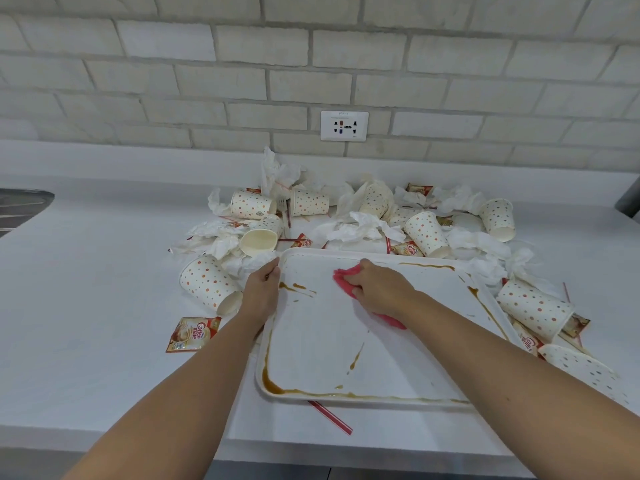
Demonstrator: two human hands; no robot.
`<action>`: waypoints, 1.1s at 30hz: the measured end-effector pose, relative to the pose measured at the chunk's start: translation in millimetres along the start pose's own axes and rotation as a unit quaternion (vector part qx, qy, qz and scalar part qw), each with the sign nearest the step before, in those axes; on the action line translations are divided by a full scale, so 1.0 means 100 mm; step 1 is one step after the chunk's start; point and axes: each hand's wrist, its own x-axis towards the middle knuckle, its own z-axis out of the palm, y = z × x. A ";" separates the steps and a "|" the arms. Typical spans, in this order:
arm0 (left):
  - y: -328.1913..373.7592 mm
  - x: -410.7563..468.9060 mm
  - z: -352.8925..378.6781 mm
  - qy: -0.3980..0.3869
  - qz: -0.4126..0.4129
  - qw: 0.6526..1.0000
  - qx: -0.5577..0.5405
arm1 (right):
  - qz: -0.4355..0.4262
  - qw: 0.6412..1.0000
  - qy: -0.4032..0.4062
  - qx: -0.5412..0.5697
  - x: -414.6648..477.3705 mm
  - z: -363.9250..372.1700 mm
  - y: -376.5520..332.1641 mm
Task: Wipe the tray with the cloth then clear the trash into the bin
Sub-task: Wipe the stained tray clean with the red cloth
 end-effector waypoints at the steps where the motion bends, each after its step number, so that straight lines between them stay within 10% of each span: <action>1: 0.00 0.00 0.00 -0.002 0.002 1.000 -0.007 | 0.007 1.000 0.007 -0.001 0.07 0.02 -0.07; 33: -0.13 0.10 -0.02 -0.003 -0.019 0.999 -0.033 | -0.205 0.977 -0.009 -0.058 -0.14 0.07 -0.71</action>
